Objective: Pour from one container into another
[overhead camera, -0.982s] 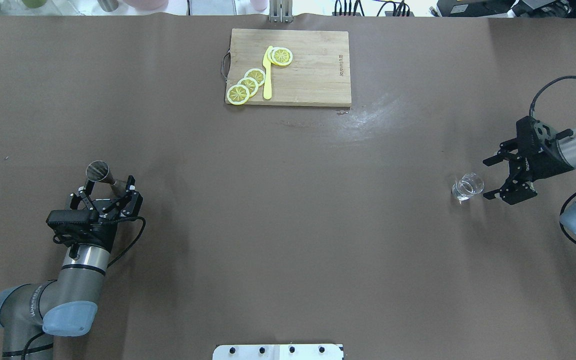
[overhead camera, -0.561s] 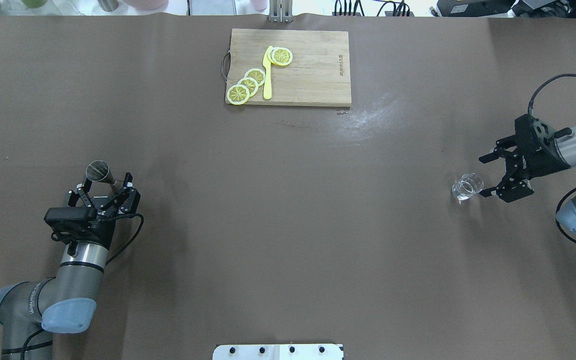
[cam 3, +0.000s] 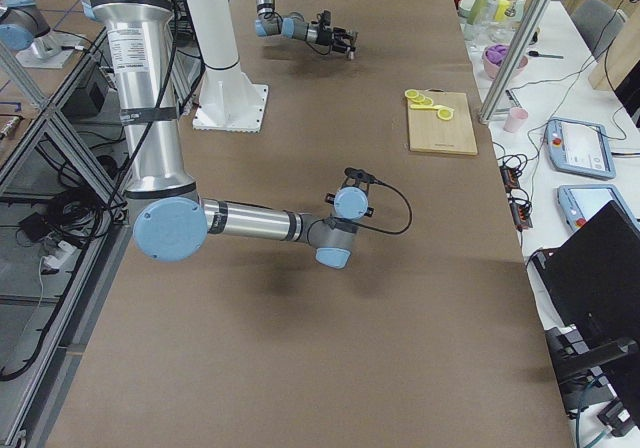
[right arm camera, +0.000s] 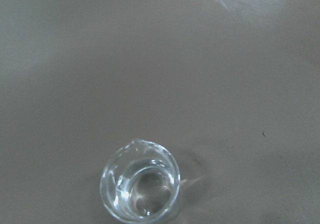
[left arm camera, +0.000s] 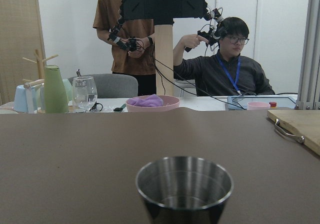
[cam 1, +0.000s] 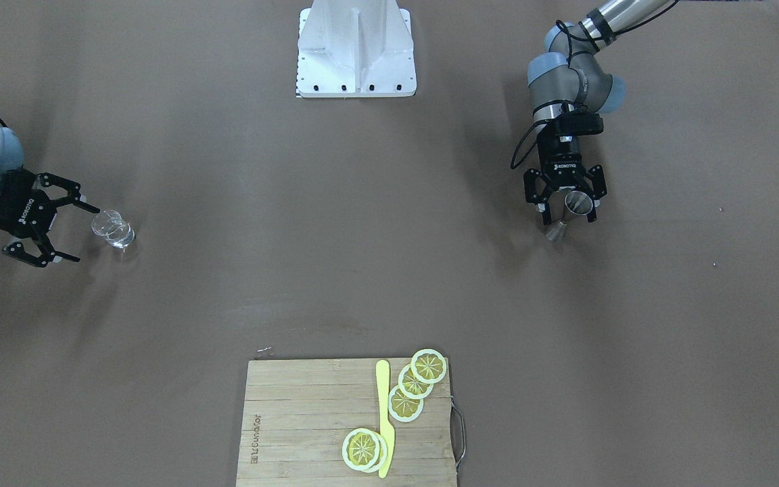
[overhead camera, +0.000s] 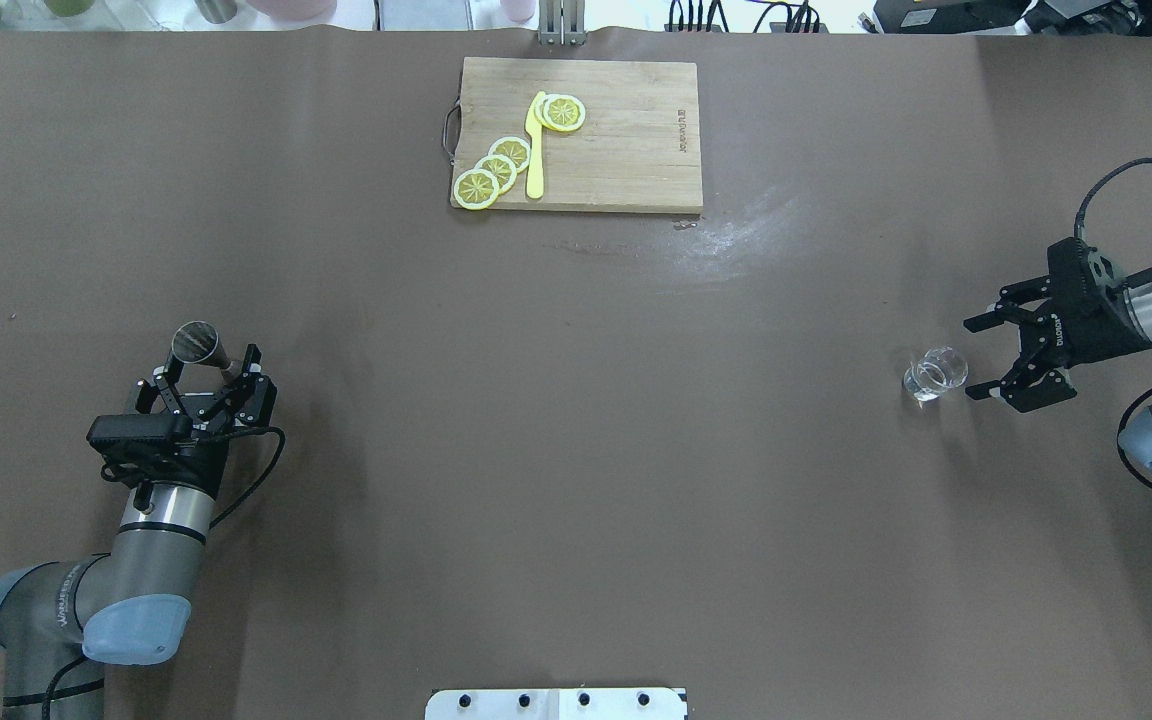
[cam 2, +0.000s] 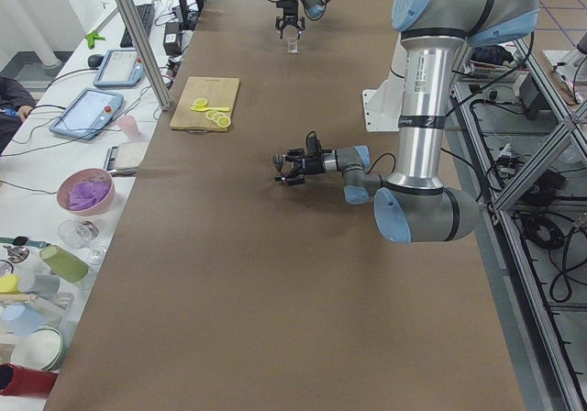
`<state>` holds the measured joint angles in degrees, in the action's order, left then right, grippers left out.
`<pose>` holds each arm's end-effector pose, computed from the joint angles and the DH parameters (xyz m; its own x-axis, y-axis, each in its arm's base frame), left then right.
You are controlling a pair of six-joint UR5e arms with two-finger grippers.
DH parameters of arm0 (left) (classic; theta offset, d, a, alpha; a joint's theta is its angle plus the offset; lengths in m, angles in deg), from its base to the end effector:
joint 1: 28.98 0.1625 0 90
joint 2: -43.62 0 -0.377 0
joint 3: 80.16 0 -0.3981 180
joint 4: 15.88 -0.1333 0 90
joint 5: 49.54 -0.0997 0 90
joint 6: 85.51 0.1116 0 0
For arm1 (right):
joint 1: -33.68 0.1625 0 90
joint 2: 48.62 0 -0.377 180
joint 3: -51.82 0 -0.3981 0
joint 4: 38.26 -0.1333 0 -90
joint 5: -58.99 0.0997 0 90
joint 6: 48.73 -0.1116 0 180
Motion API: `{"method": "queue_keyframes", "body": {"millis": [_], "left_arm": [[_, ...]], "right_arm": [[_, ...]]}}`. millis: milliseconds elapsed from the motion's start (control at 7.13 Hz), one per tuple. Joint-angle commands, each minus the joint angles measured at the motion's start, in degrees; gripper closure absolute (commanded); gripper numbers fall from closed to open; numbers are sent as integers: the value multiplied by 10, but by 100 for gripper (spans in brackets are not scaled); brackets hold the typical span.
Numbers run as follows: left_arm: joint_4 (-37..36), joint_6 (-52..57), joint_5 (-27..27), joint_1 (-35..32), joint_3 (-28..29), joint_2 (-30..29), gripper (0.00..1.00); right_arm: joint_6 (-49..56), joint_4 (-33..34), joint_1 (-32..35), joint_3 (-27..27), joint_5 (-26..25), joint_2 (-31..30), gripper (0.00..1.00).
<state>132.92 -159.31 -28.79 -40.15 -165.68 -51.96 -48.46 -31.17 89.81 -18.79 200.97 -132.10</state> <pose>0.4630 -0.3337 0.4636 0.7131 -0.0400 -0.7000 0.6908 0.2104 0.6917 -0.2574 -0.4650 0.5555 0.0978 -0.9594 0.2645 0.1907 0.2789 0.9412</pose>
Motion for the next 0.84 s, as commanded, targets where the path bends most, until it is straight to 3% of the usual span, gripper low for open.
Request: {"method": "queue_keyframes", "body": {"millis": [0,140,701], "left_arm": [[1,1,-1,1,3,-6,32],[1,1,-1,1,5,-9,48],[8,1,-1,0,6,-8,51]], "right_arm": [[-13,-34,-1,4,7,1,0],[-18,-46,-1,7,13,1,0],[-30,-64,-10,36,10,22,0]]}}
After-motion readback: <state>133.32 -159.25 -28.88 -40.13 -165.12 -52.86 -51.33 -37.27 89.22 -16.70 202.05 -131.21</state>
